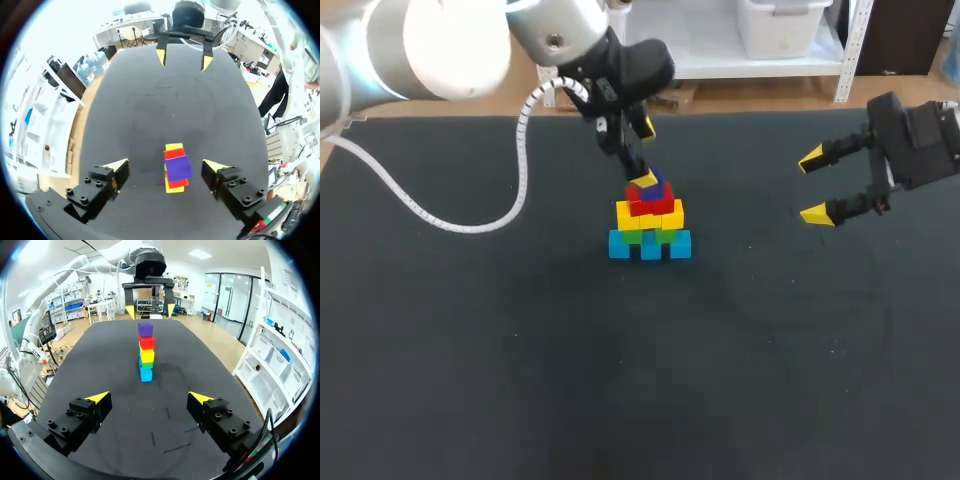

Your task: Place the blue cubes, place green cubes on the blue cubes, place the yellow cubes on the green cubes, then place the red cubes on the yellow cubes, and place purple cube on the red cubes.

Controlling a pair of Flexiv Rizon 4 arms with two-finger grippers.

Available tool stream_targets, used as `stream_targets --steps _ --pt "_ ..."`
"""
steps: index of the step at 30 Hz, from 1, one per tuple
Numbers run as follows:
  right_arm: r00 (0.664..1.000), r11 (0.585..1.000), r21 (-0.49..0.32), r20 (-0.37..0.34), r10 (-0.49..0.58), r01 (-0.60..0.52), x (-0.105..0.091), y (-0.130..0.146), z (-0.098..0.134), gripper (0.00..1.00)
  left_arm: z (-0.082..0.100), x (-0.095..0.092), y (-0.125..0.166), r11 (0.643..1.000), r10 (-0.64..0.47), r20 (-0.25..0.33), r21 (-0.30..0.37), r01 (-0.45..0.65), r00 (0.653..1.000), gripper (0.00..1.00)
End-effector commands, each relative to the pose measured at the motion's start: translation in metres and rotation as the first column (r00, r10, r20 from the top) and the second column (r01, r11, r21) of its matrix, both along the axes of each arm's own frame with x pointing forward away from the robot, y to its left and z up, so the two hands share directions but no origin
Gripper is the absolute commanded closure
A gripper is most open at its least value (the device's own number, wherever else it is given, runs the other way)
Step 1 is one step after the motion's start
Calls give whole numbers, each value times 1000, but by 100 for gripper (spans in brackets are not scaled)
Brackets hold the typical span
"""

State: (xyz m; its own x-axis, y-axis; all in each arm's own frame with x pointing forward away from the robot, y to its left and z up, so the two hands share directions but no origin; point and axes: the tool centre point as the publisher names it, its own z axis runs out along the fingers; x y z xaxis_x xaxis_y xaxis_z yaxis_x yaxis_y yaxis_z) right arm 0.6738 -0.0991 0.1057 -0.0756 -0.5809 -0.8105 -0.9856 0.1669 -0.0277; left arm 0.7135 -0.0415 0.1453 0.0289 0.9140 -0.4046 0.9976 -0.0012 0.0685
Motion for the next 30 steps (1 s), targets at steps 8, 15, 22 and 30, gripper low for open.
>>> stream_targets --steps 8,15,22,30 --pt "1000 1000 2 1 1 -1 1 0 -1 0 31 -14 55 980 108 130 -178 -84 986 0" --pt "1000 1000 2 1 1 -1 1 0 -1 0 29 -17 81 966 180 133 -211 -150 975 0" --pt "1000 1000 2 1 1 -1 1 0 -1 0 34 -14 86 961 199 147 -225 -163 969 0" --pt "1000 1000 2 1 1 -1 1 0 -1 0 40 -13 95 956 206 139 -239 -169 969 0"
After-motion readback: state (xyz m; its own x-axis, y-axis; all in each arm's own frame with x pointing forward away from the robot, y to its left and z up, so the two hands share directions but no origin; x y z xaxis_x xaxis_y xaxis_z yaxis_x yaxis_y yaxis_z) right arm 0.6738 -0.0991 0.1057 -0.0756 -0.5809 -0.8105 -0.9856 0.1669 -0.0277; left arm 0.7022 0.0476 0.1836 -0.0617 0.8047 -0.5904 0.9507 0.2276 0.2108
